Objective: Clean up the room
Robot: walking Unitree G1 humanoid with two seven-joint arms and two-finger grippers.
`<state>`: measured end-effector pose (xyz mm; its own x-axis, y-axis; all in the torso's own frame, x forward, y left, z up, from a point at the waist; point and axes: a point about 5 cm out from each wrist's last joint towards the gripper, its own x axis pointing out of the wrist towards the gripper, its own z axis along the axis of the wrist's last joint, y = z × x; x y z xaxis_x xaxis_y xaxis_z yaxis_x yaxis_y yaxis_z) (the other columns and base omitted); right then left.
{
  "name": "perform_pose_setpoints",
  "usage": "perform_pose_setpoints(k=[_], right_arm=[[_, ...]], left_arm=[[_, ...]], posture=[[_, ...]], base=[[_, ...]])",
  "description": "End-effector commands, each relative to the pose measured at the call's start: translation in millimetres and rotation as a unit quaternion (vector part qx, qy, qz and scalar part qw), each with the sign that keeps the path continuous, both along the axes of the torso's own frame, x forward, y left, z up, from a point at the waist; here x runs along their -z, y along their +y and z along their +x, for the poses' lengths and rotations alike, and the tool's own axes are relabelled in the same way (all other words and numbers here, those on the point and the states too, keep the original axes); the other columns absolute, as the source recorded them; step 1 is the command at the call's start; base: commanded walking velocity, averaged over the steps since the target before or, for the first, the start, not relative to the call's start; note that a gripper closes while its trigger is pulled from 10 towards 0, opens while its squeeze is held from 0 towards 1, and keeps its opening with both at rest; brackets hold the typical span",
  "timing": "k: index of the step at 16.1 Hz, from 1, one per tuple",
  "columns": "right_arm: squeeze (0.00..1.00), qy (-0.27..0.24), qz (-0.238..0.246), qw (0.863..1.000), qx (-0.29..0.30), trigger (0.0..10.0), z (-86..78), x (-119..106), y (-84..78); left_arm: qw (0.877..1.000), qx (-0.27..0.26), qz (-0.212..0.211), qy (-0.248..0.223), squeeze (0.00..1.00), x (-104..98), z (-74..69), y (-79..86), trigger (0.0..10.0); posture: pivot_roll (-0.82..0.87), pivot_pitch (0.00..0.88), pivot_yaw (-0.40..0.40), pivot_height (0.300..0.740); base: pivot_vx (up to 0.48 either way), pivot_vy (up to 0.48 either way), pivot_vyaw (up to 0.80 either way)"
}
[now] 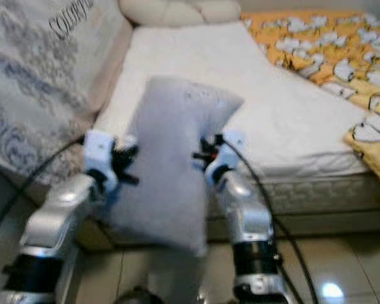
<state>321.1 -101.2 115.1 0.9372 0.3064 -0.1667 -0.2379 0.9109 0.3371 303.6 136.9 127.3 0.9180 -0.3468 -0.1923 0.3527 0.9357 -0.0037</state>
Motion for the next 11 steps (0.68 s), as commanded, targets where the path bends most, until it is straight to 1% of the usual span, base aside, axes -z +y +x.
perform_pose_setpoints(k=[1, 3, 11], right_arm=[[0.00, -0.017, -0.002, 1.000, -0.003, 10.0, 2.7, -8.1, 0.7], [0.00, -0.017, -0.002, 1.000, -0.004, 10.0, 3.2, -7.8, 1.7], [0.00, -0.014, -0.007, 1.000, -0.003, 10.0, 4.8, -6.0, 1.6]], left_arm=[[1.000, 0.015, -0.005, -0.024, 0.00, -10.2, 2.0, -8.5, 10.0], [0.999, 0.013, 0.002, -0.036, 0.00, -11.9, 3.2, -8.7, 10.0], [0.999, 0.007, 0.002, -0.036, 0.00, -11.2, 5.1, -8.3, 10.0]], posture=[[0.06, 0.000, 0.083, 0.740], [0.06, 0.000, 0.081, 0.740], [0.07, 0.000, 0.071, 0.740]], base=[[0.000, 0.000, 0.00], [0.000, 0.000, 0.00], [0.278, 0.000, 0.00]])
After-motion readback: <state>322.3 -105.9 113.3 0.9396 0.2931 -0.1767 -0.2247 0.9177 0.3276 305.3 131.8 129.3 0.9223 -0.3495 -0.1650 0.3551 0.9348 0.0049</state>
